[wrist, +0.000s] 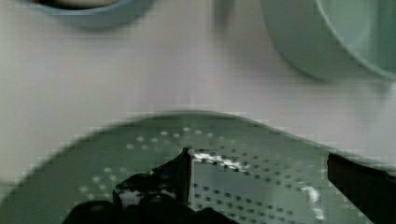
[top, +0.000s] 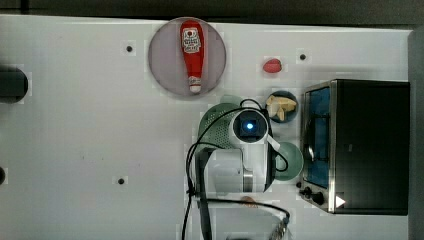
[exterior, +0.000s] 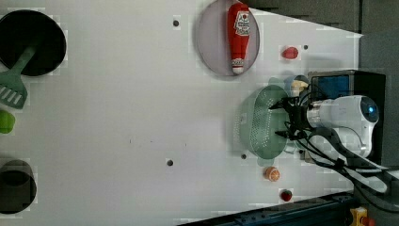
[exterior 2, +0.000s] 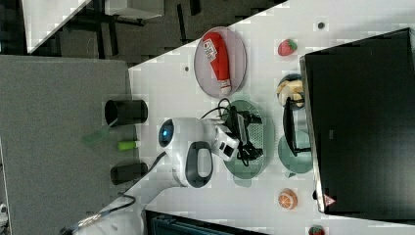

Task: Drag strainer left to right.

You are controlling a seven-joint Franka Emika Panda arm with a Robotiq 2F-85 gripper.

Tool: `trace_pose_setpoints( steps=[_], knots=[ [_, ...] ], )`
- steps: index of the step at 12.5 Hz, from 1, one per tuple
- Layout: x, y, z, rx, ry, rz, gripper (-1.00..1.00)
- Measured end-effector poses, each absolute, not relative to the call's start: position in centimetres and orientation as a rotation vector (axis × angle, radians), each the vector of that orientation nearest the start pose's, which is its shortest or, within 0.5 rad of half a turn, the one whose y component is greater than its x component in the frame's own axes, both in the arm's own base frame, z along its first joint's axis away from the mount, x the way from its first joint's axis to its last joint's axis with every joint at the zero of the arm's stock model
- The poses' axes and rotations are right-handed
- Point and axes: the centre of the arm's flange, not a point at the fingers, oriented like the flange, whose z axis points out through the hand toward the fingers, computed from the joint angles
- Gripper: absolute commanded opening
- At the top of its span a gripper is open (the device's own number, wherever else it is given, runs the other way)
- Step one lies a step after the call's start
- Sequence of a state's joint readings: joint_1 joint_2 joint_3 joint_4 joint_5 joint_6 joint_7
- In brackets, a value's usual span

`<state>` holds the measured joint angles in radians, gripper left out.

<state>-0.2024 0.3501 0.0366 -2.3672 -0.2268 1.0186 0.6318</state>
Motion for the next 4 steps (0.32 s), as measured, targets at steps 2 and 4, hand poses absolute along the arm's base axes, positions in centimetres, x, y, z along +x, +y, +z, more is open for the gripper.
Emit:
trace_pose_setpoints(
  steps=[2, 4],
  knots=[
    [49.1, -6.7, 21.4, -2.633, 1.971, 0.107, 1.0],
    [50.2, -4.8, 28.8, -2.706, 1.837, 0.054, 1.0]
  ],
)
